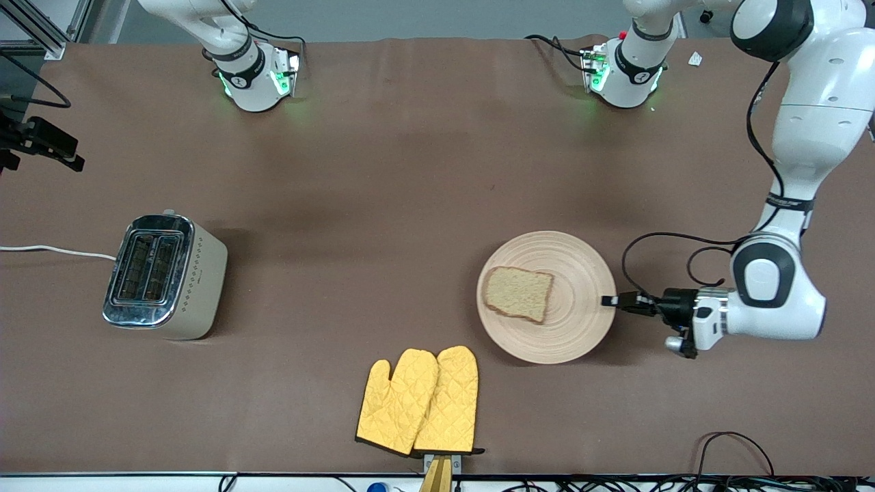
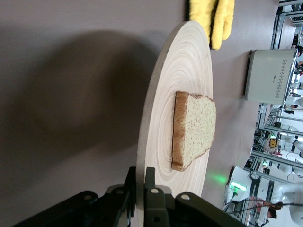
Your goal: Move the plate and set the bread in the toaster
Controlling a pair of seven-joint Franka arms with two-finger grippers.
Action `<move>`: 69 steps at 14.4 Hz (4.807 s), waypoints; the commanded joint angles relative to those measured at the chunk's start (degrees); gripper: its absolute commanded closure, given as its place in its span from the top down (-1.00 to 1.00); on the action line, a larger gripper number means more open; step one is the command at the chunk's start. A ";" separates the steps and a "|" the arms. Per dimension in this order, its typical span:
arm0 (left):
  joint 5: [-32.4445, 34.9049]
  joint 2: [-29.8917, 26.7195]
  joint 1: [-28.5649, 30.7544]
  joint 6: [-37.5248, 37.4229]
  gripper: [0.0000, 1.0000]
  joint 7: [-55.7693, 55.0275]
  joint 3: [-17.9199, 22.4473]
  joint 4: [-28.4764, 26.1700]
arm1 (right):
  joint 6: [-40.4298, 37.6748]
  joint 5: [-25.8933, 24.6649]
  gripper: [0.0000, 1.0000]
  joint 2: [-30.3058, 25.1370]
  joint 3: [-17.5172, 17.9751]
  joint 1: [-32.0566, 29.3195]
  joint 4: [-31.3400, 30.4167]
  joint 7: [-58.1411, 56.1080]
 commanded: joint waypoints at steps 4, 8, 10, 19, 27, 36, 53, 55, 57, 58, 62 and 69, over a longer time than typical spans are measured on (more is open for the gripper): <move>-10.09 -0.35 -12.49 10.13 -0.99 -7.97 -2.26 -0.33 | 4.64 -0.04 1.00 2.86 0.24 -0.34 -2.76 0.32; -13.95 1.23 -24.27 28.06 -0.99 -13.79 -2.26 -0.42 | 13.07 3.29 1.00 3.13 0.24 -0.08 -8.65 0.59; -19.22 3.25 -28.76 31.94 -0.99 -13.79 -2.17 0.36 | 16.15 4.27 1.00 4.36 0.33 0.54 -10.06 1.29; -26.63 7.38 -39.58 43.63 -0.99 -12.91 -2.08 3.00 | 23.45 5.85 1.00 10.51 0.42 10.29 -11.11 13.24; -26.02 8.36 -41.44 45.85 0.65 -12.65 -1.82 2.65 | 30.48 5.85 1.00 13.06 0.42 13.01 -15.25 15.53; -10.84 0.72 -32.76 37.71 1.00 -14.14 1.52 -2.44 | 42.60 5.77 1.00 22.46 0.33 16.44 -17.35 17.46; 41.75 -26.34 -6.72 -18.31 1.00 -20.12 1.87 7.49 | 49.91 5.59 0.60 27.74 0.33 19.08 -23.77 19.83; 41.93 -28.02 -6.20 -18.49 1.00 -20.21 1.87 7.49 | 49.91 5.59 0.56 28.18 0.33 19.34 -23.86 21.67; 41.75 -31.62 -2.96 -18.93 1.00 -19.86 1.70 7.49 | 50.00 5.59 0.45 28.27 0.33 19.79 -23.69 21.86; 41.75 -31.98 -1.81 -19.01 1.00 -19.68 1.35 7.49 | 50.00 5.59 0.40 28.36 0.33 19.87 -23.69 21.86; 41.75 -36.45 -1.53 -20.59 1.00 -19.76 1.52 7.31 | 50.18 5.68 0.19 29.23 0.33 20.14 -23.51 23.17; 38.95 -41.48 -16.28 -23.14 1.00 -19.50 18.98 4.94 | 50.00 5.68 -0.28 29.41 0.33 20.31 -23.34 23.44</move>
